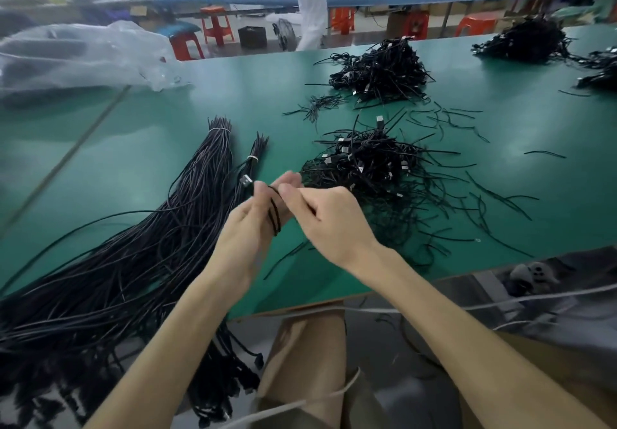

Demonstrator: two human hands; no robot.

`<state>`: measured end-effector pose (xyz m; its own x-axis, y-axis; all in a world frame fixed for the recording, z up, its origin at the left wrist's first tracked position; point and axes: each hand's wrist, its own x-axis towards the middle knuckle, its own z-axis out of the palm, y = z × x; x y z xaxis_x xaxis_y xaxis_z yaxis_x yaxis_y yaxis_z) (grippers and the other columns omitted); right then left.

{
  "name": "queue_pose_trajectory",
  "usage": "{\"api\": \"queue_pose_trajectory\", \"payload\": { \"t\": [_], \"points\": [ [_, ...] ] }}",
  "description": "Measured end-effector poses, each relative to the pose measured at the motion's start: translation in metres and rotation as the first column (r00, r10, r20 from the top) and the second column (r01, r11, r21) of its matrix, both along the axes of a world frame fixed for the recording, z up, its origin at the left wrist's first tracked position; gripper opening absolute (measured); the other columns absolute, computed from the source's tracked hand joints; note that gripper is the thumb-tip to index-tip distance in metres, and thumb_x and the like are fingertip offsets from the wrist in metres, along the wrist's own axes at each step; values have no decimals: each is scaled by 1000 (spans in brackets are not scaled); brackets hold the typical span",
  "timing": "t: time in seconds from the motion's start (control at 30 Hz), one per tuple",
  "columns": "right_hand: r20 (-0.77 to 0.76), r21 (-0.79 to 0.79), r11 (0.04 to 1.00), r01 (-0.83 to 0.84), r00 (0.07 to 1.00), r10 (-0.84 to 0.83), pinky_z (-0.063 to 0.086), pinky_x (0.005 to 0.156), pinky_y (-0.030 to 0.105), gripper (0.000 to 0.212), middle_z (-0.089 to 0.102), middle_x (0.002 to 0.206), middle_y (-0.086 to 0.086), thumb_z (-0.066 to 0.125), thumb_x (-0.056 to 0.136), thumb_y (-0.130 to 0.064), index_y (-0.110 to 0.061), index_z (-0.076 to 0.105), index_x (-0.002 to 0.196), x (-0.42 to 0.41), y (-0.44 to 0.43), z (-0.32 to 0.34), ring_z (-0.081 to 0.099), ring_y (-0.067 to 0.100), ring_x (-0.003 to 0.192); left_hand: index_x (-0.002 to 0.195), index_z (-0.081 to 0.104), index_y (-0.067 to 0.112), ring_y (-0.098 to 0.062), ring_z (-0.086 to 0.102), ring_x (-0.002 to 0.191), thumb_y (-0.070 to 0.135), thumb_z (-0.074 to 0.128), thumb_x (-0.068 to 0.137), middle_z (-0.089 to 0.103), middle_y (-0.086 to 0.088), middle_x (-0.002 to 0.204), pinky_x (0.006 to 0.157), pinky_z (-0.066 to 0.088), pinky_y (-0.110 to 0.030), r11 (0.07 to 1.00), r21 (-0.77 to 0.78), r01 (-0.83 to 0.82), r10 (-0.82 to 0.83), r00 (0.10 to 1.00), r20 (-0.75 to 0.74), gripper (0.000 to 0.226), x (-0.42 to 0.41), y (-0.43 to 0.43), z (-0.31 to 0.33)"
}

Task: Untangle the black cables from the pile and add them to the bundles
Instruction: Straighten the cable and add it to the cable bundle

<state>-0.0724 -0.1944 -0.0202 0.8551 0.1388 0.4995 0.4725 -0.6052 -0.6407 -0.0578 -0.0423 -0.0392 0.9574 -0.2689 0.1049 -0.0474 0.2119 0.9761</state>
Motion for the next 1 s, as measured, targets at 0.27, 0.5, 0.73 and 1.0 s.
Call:
{"api": "queue_pose_trajectory", "payload": {
  "t": [0.27, 0.5, 0.73, 1.0],
  "points": [
    [38, -64, 992, 105, 994, -102, 18, 49, 21, 60, 24, 43, -11, 38, 108, -41, -25, 24, 52, 3, -20, -22, 33, 15, 39, 78, 61, 23, -6, 29, 48, 41, 32, 114, 42, 13, 62, 55, 32, -20, 734, -665, 138, -287, 950, -120, 49, -10, 18, 46],
    [173, 30, 970, 242, 954, -244, 19, 43, 19, 63, 21, 41, -12, 46, 110, -25, -27, 23, 50, 13, -33, 4, 23, 14, 34, 65, 65, 23, -10, 38, 45, 60, 44, 100, 46, 6, 52, 48, 32, -20, 801, 565, 197, -290, 954, 80, 55, -18, 22, 25],
    [121, 100, 989, 113, 985, -125, 42, 49, 35, 58, 50, 46, -5, 42, 109, -30, -18, 56, 55, -10, 6, 4, 52, 16, 44, 113, 66, 0, 6, 67, 80, 27, 35, 112, 71, -1, 84, 70, 47, -11, 928, 367, -55, -30, 974, 223, 41, -6, 0, 7],
    [-55, 75, 990, 116, 992, -112, 17, 47, 26, 61, 23, 43, -9, 41, 110, -35, -24, 24, 52, -19, 8, -40, 24, 16, 37, 80, 62, 19, -4, 36, 48, 37, 36, 112, 43, 12, 63, 54, 39, -19, 815, -578, 42, -192, 961, -201, 45, 1, 10, 34]
  ]
}}
